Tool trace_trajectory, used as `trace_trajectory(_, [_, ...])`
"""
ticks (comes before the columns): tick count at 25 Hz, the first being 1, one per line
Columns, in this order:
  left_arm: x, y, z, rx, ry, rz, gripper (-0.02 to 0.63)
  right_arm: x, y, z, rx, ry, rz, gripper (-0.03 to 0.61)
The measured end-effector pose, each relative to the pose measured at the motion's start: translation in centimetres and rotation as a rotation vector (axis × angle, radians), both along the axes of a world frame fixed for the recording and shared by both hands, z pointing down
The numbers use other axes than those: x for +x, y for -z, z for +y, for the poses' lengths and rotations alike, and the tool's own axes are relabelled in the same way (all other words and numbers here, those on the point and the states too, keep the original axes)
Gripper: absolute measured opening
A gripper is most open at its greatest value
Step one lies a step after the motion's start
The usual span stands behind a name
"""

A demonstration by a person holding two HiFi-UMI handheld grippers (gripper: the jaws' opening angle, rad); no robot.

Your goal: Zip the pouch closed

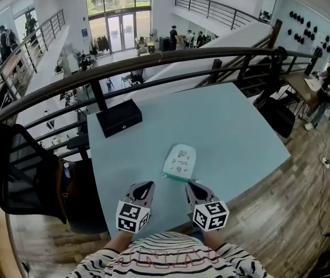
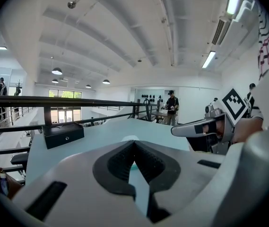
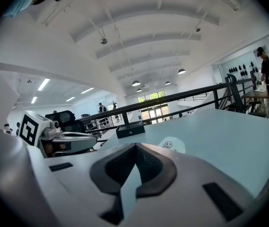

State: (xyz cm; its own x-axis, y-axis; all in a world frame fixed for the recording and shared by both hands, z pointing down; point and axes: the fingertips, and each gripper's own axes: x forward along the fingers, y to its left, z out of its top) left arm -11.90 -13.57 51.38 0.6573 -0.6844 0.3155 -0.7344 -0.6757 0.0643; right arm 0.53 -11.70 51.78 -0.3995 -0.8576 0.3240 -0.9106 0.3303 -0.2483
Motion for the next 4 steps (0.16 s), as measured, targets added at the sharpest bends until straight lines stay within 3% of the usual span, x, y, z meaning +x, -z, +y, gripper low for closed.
trace_trajectory(4, [-0.09,0.14,-0.1,0.003,0.003,0.002,0.025,-0.04,0.0,-0.01,-0.005,-0.002,-0.001,0.028])
